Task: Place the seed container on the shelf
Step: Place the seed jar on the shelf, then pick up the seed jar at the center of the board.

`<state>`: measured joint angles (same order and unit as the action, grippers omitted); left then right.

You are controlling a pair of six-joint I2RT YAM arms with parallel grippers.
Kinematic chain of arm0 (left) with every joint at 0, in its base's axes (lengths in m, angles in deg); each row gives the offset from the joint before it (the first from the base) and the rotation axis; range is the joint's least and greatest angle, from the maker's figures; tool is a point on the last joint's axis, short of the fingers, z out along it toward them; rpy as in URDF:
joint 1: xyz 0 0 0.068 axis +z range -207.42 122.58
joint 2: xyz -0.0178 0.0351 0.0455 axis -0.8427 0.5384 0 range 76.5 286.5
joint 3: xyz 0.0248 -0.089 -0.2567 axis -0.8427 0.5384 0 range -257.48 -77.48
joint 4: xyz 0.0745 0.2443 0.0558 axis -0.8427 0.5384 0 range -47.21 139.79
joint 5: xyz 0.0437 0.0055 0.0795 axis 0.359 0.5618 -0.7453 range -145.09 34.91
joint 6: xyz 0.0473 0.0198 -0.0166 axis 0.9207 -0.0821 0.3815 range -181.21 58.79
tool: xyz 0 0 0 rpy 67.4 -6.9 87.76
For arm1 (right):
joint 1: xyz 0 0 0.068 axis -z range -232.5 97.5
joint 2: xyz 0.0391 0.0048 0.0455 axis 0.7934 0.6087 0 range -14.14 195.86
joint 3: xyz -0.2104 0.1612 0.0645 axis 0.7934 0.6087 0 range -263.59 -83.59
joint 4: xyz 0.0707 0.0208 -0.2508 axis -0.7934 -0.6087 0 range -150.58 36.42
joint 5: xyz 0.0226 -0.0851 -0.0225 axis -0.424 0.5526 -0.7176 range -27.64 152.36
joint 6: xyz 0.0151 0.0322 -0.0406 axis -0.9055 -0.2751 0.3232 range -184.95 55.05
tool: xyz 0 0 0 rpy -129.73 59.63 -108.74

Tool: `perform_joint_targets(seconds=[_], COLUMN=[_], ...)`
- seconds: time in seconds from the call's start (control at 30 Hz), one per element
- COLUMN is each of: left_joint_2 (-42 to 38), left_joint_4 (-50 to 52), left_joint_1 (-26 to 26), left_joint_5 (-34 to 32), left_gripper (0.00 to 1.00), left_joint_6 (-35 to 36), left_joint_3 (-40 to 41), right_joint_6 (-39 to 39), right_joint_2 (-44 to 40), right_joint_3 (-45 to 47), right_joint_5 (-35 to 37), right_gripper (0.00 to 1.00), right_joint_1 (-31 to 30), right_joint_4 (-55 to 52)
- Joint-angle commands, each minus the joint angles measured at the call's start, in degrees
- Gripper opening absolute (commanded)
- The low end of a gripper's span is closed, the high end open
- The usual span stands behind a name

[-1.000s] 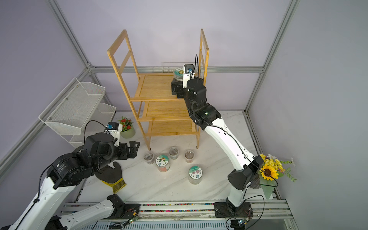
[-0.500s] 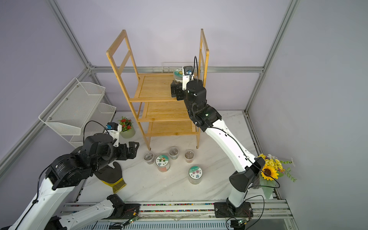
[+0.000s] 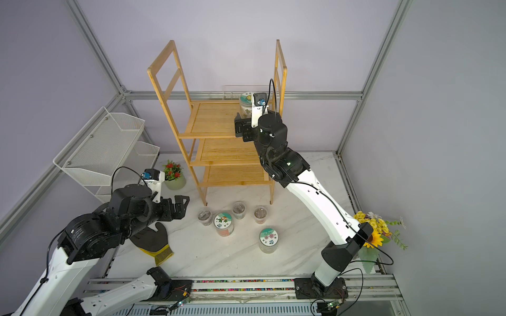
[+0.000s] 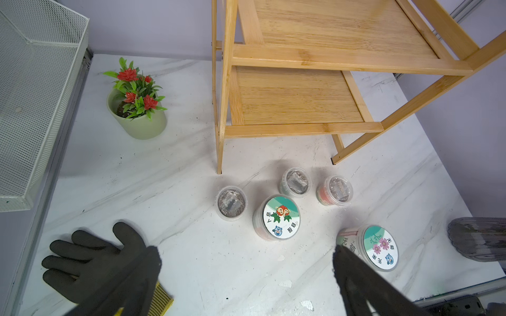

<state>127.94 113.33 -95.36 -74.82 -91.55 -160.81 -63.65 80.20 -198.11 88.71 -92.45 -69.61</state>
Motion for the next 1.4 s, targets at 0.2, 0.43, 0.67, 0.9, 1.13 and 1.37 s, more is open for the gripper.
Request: perform_joint_targets(seconds=[0.2,0.43,0.67,0.9,1.13,1.37], left_joint_2=[-0.89,-1.17,-1.08,-0.9,-0.47,0.5], left_joint_4=[0.47,1.05,1.67,2.16,3.06,4.2], left_joint_1=[0.28,0.2,0.27,0.28,0.26,0.33], left_joint_5=[-0.47,-0.4,-0.93,-1.28,-1.62,-1.92], left_gripper=[0.99,1.0,1.0,1.0,0.99,1.0], left_joint_6=[0.38,0.2,0.38,0.73,0.75,0.89], left_joint_3=[-2.25,-2.74,-3.39,-4.03,-5.07,-6.87], right_joint_6=[0.0,-0.06,-0.01,-0.37,-0.95,-1.39], right_joint_2=[-0.92,-1.09,-2.19,-4.88,-9.46,-14.95], right_joint_3=[-0.97,-2.09,-1.23,1.86,6.55,12.29], right_joint_5=[2.19,3.79,5.7,7.69,10.37,12.67], right_gripper=[0.97,0.97,0.97,0.97,0.97,0.97], right_joint_1=[-2.11,-3.91,-6.68,-10.15,-14.24,-19.52], right_joint_4=[-1.18,-2.99,-3.85,-4.62,-4.65,-6.09])
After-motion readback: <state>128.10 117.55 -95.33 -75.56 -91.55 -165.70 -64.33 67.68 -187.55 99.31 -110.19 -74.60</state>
